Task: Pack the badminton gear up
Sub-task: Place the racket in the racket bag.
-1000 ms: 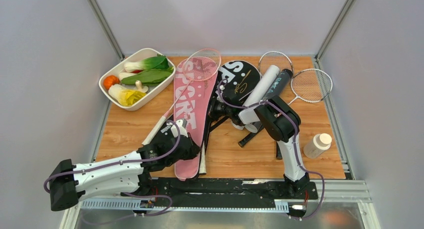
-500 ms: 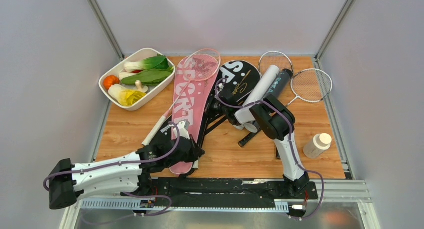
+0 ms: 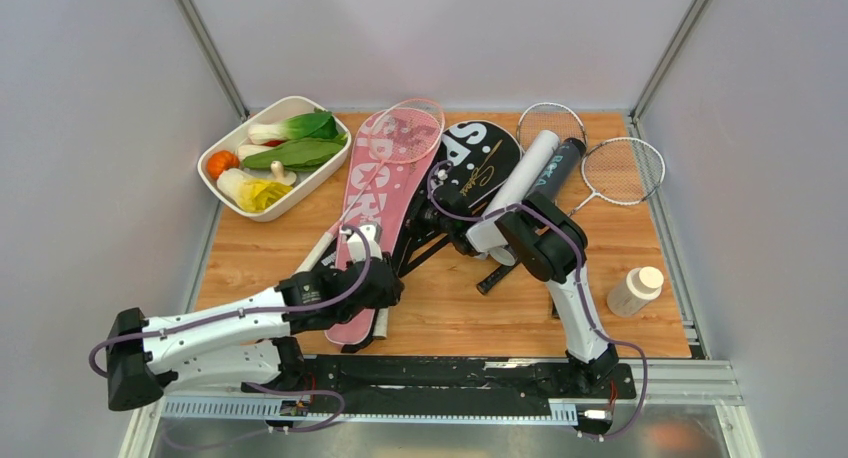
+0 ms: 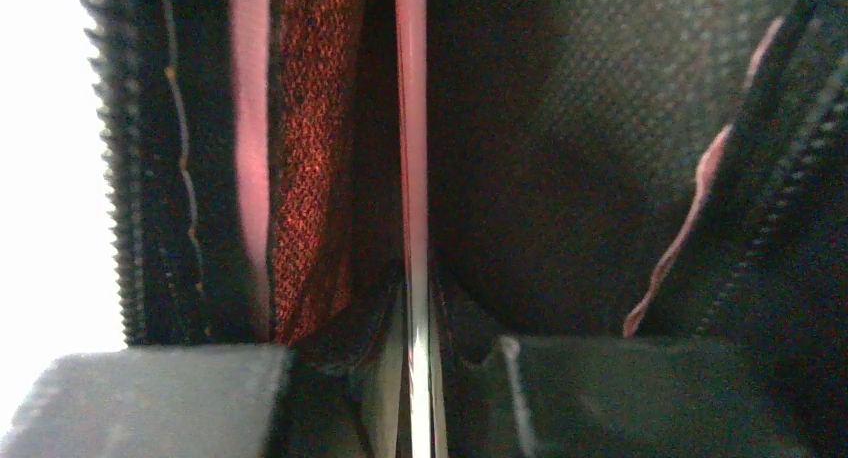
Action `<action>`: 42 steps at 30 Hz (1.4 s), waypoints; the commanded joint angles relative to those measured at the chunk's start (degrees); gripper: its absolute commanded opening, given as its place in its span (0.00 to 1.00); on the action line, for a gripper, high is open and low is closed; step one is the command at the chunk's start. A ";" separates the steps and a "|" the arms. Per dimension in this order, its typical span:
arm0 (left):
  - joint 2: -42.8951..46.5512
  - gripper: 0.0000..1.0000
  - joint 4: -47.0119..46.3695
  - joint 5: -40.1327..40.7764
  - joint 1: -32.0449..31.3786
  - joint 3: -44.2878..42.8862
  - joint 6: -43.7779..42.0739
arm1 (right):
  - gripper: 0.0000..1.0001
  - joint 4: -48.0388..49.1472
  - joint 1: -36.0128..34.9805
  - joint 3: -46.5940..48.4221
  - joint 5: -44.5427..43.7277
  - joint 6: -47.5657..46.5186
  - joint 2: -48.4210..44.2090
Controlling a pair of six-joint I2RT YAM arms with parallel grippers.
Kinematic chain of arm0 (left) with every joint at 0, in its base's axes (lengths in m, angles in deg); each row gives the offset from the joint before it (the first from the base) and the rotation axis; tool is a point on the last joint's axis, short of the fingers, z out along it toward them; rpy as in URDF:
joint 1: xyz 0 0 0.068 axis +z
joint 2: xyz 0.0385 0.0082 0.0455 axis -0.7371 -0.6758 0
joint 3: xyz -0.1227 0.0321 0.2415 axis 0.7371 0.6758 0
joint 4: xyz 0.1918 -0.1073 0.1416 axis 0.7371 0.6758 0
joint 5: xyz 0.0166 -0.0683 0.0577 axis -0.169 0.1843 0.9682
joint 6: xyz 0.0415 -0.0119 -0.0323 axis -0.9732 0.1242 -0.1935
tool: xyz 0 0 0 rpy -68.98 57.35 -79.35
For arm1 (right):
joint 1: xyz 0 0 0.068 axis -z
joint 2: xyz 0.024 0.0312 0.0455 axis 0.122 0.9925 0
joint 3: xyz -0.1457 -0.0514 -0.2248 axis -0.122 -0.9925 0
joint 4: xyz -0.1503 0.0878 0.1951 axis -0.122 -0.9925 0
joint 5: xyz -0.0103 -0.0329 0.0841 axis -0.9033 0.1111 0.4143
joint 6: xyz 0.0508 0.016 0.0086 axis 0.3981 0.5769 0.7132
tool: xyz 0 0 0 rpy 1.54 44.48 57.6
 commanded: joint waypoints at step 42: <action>1.93 0.00 10.01 5.57 0.46 -3.30 -3.12 | 0.01 10.20 -6.85 -9.35 -1.46 4.21 -9.55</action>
